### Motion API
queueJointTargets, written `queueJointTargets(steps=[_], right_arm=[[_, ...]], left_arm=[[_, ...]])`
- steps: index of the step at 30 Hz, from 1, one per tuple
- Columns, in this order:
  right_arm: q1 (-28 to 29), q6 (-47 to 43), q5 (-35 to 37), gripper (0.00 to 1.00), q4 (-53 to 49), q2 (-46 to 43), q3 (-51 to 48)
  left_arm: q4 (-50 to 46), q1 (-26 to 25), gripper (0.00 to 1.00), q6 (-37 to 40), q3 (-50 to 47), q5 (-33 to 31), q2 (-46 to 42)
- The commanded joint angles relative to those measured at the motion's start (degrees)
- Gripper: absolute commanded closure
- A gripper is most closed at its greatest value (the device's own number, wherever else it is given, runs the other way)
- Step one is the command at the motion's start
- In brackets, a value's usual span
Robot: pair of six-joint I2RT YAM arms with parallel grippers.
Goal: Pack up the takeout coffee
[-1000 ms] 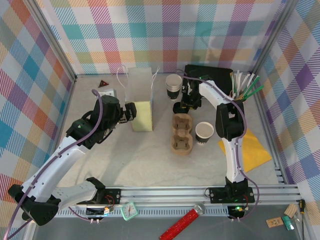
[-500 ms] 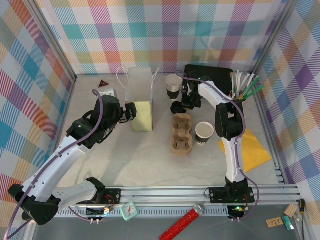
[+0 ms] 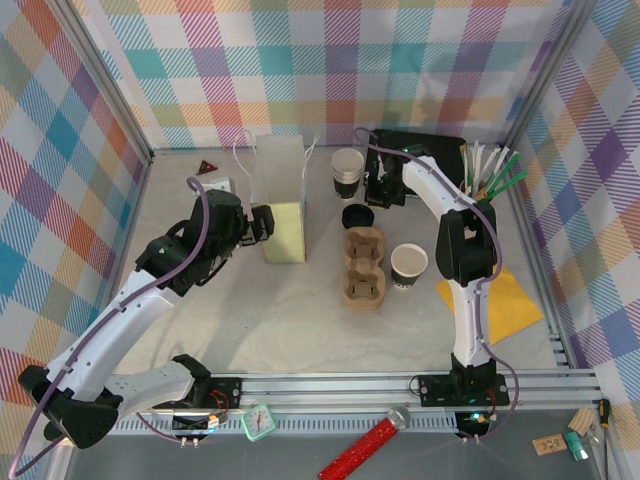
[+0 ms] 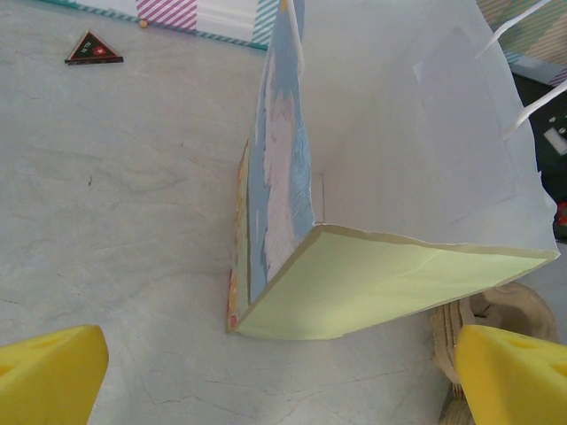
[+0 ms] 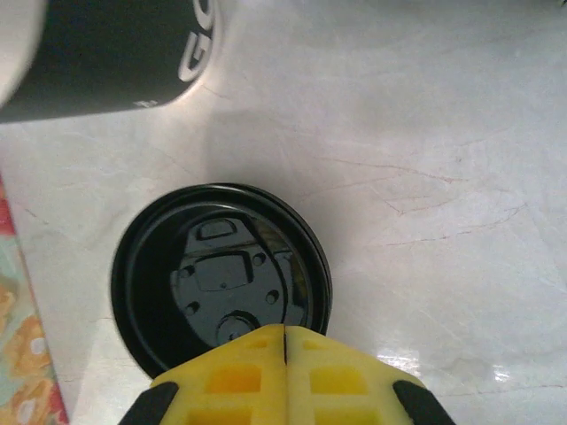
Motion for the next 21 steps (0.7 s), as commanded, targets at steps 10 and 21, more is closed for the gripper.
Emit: queueJointTargets(steps=[10,21], right_arm=[[-1.52,-0.76,-1.16,0.66,-0.02,-1.32,-2.13],[-2.07,-0.07,-6.13,0.59,1.98,1.52,-2.45]], left_arm=[[4.16,-0.51,0.0,2.68,5.48,4.35,2.65],[6.21,-0.52,0.0,5.75,12.44,5.77,8.51]])
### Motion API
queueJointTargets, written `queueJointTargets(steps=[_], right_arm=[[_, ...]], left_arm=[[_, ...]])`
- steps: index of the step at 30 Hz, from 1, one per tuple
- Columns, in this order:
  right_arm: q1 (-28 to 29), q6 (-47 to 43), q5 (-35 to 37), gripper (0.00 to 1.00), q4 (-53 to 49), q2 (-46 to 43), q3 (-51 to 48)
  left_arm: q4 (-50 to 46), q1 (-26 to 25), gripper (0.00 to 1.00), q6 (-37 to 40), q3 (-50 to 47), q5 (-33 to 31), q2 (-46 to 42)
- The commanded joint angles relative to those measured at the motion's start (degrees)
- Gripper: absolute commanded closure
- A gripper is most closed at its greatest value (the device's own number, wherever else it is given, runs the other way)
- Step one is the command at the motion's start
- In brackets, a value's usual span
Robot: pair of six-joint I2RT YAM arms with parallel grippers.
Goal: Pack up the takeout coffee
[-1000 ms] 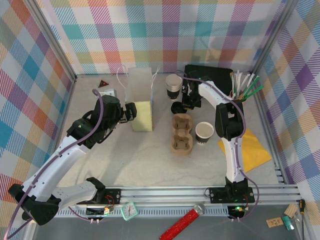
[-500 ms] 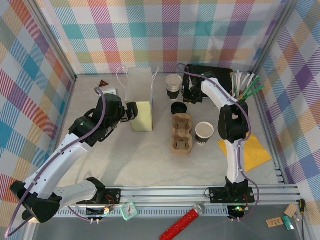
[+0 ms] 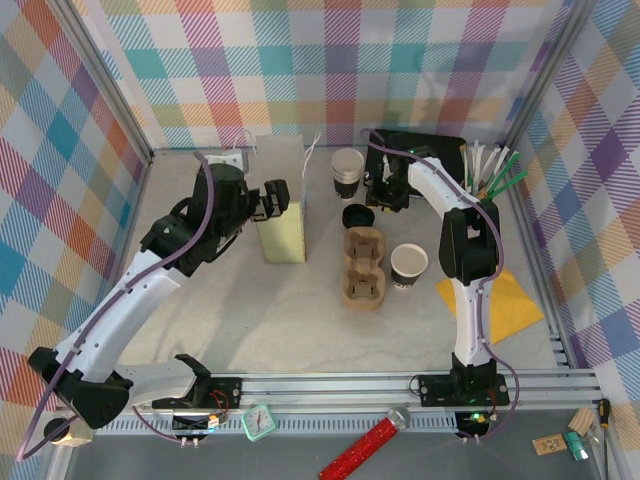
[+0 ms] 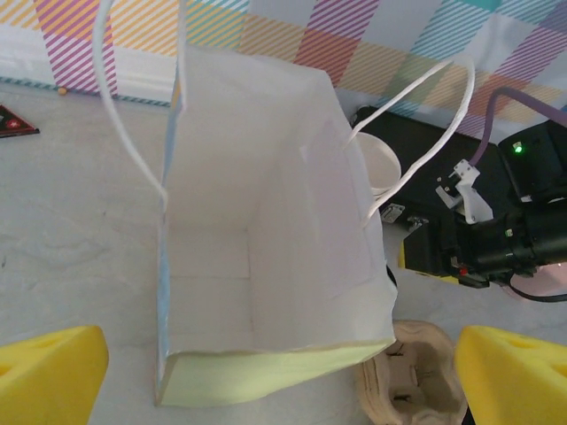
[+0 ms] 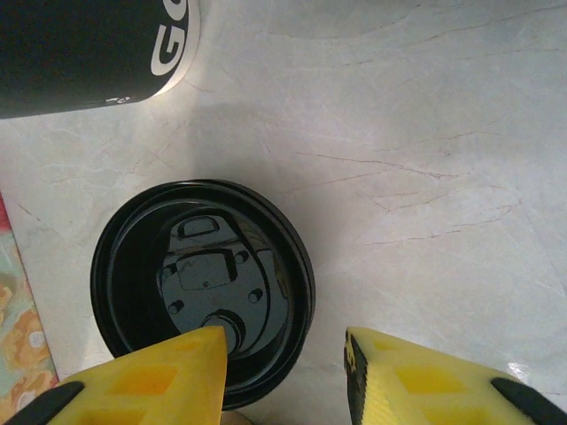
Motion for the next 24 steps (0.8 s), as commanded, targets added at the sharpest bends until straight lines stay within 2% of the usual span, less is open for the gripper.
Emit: queueJointTargets(steps=[1,14,17,21,24], right_arm=[[-0.05,0.73,-2.66,0.59,0.55,1.96,0.26],[-0.43,0.89,-3.18,0.59,0.45,6.17,1.08],[-0.43,1.15,-3.18,0.7,0.74,6.03,1.04],[-0.45,0.78,-1.39,0.89,0.73,4.59,1.09],[-0.76,0.65,-0.43,0.91,0.3,3.36,1.38]], left_arm=[[0.8,-0.52,0.0,1.72,2.6,0.63,1.67],[0.45,-0.52,0.0,1.95,2.87,-0.36,2.45],[0.2,-0.52,0.0,1.93,2.65,-0.45,2.27],[0.26,-0.52,0.0,2.04,2.26,-0.76,1.91],[0.44,-0.52,0.0,1.83,2.06,-0.46,1.92]])
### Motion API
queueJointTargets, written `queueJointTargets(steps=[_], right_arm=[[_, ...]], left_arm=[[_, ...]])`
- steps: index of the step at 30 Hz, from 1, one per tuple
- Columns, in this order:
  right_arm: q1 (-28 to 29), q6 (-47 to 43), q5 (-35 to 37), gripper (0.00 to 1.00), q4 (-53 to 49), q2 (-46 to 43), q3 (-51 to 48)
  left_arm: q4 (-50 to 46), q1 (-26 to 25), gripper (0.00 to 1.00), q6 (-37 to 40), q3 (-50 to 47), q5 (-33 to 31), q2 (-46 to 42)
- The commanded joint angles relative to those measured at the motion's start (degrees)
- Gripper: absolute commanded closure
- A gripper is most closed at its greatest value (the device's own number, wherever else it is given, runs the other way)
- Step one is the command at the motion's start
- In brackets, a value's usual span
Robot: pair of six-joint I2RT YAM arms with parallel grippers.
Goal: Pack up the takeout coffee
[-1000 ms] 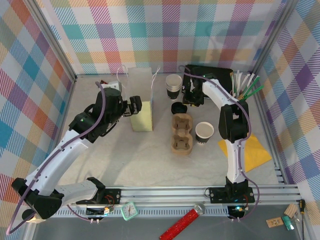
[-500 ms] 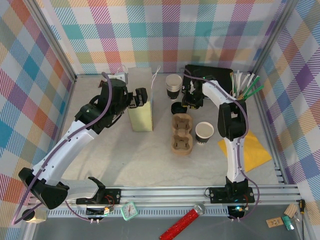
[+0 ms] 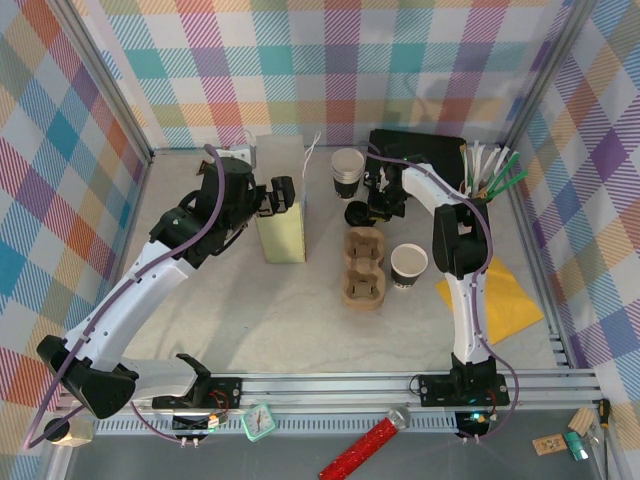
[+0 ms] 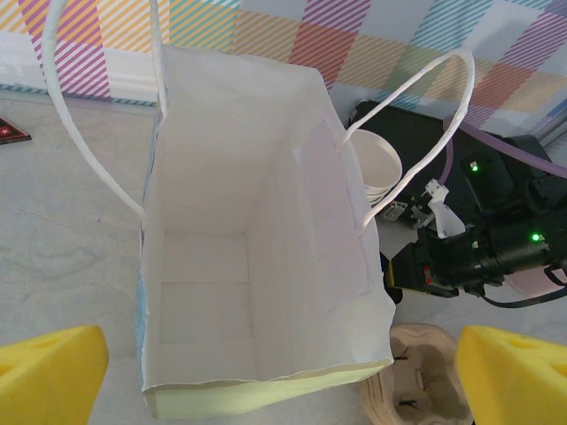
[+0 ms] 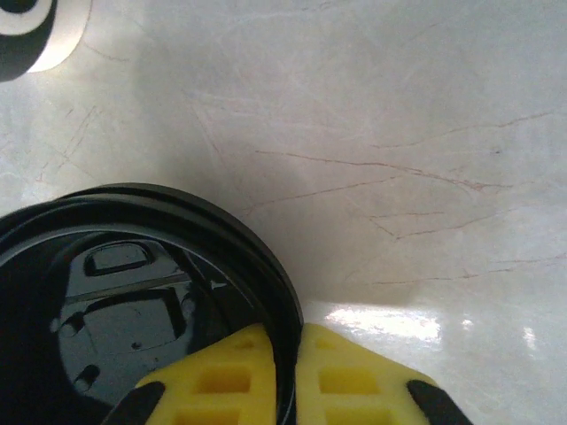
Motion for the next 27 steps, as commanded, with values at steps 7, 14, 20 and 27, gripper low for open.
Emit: queueJointTargets(steps=[7,14,20,27], right_arm=[[-2.58,-0.11,1.0,0.94,-0.57,-6.93,1.21],[-3.15,-0.56,-0.01,0.93,-0.64,-9.09,0.98],[-3.29,-1.15,2.96,0.91,-0.04,-6.51,0.64],[-4.92,-2.01,6.84,0.87,0.54,-3.85,-1.33]], left_arm=[[0.51,-0.52,0.0,-0.1,0.13,0.38,-0.99],[0.75,-0.48,0.0,-0.64,-0.07,1.39,-0.82],[0.42,-0.61,0.0,-1.44,-0.49,2.42,-0.84],[-0.74,-0.6,0.0,-2.09,-0.94,2.47,-1.69]])
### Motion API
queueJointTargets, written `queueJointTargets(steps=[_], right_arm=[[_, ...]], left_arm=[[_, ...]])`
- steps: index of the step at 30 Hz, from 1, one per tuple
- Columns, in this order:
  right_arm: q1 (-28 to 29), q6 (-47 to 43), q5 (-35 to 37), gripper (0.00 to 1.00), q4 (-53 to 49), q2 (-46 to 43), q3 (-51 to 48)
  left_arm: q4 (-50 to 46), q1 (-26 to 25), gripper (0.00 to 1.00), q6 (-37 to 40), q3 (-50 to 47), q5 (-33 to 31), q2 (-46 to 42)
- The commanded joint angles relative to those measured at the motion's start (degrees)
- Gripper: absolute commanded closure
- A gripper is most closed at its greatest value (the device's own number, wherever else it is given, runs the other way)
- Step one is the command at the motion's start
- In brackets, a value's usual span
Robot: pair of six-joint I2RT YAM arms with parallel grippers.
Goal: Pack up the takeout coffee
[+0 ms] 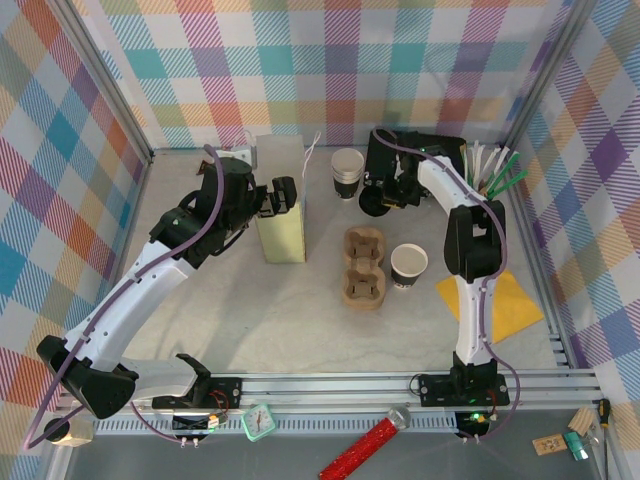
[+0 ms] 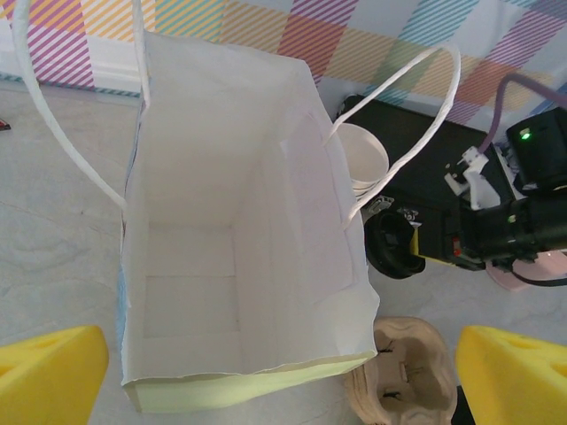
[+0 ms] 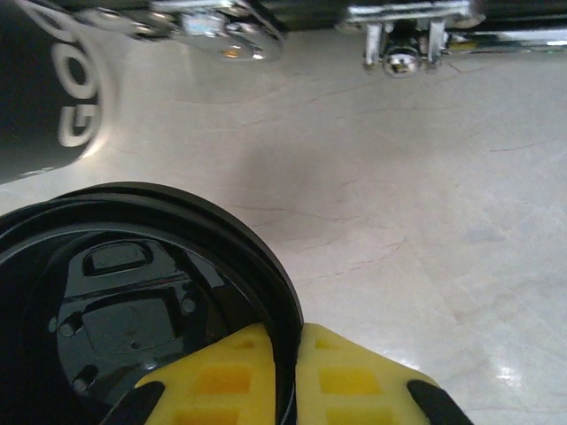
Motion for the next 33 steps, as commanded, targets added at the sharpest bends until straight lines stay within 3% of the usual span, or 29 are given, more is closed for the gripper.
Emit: queueJointTargets(steps=[1,7,10,12,17,24,33], right_arm=[[-1.31,-1.13,2.51,0.86,0.52,1.08,-1.73],[-2.16,-2.57,5.21,0.83,0.51,2.05,-2.98],[-2.25,-2.98,6.53,0.67,0.2,1.97,-2.81],[-2.25,-3.12,6.77,0.65,0.35,1.39,-2.87],[-2.16,-3.23,6.45,0.66,0.03,0.63,-1.82],[-2.16,-3.29,6.25,0.79,-0.52,1.31,-1.07],[-2.01,-3.2,7.04,0.76,-0.87,0.47,-0.54]], left_arm=[[-0.72,-0.61,0.0,-0.82,-0.81,0.4,-1.72],[-0.81,-0.69,0.0,-1.14,-1.08,0.39,-1.74],[-0.72,-0.7,0.0,-1.18,-0.91,0.6,-1.52],[-0.81,-0.7,0.0,-1.16,-0.89,0.6,-1.43],[-0.72,-0.67,0.0,-1.15,-0.99,0.52,-1.33],[-0.55,-0.7,0.0,-1.23,-1.42,0.4,-1.6],[-0.47,-0.7,0.0,-1.2,-1.58,0.25,-1.57]])
